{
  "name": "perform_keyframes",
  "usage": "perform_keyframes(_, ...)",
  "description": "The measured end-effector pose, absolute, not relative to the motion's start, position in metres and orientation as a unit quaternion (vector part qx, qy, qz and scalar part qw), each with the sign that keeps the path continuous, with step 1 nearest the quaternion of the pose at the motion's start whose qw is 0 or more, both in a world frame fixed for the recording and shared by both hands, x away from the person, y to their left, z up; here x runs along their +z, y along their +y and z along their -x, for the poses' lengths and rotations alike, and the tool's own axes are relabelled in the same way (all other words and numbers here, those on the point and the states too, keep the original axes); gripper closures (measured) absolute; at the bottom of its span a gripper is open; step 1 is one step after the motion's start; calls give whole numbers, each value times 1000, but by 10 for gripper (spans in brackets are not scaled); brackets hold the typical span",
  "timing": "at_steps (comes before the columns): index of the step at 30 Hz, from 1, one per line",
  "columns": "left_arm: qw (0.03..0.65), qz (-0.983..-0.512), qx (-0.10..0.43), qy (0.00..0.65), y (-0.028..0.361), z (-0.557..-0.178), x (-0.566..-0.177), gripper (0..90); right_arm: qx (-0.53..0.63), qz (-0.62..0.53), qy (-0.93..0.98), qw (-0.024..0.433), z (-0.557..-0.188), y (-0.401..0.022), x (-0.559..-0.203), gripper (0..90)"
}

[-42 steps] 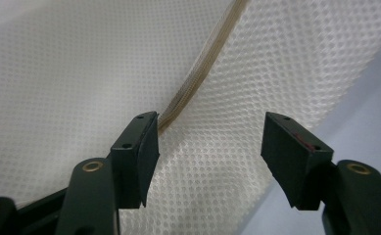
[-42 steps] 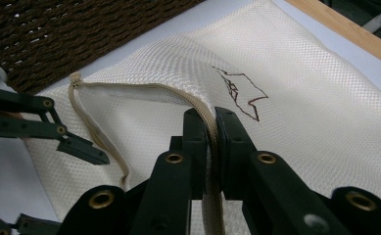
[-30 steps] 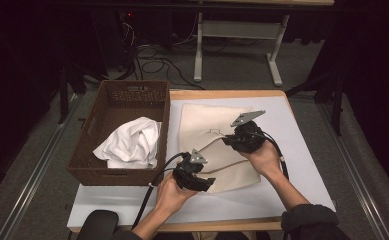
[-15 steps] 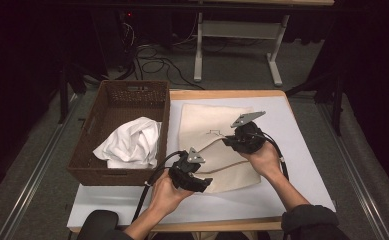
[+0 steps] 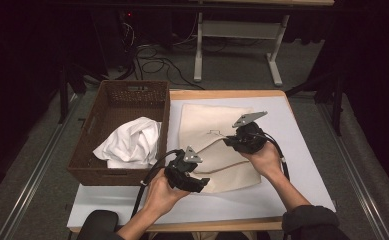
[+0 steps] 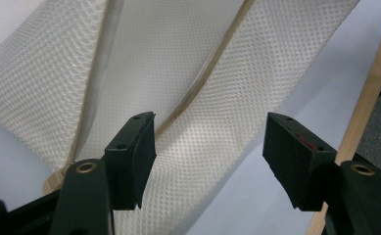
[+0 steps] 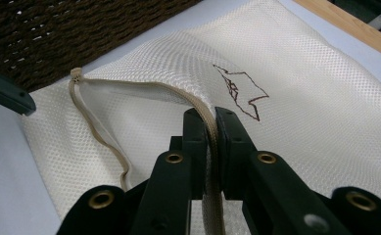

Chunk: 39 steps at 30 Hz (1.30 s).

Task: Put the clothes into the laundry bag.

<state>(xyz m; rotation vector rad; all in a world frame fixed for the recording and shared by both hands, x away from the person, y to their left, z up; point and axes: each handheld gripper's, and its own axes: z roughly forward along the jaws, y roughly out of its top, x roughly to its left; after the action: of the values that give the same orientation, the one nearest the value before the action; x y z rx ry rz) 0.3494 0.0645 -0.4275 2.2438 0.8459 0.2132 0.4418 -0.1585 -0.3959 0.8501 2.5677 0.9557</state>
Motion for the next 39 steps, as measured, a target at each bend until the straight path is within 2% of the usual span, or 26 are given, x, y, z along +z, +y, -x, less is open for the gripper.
perform_keyframes(16, 342, -874, 99, 330, 76, -346, -417, 371, 332, -293, 886, 138, -442, -160, -396, 850)
perform_keyframes(39, 344, -859, 148, 349, 106, -351, -382, 368, 329, -293, 887, 139, -442, -160, -396, 851)
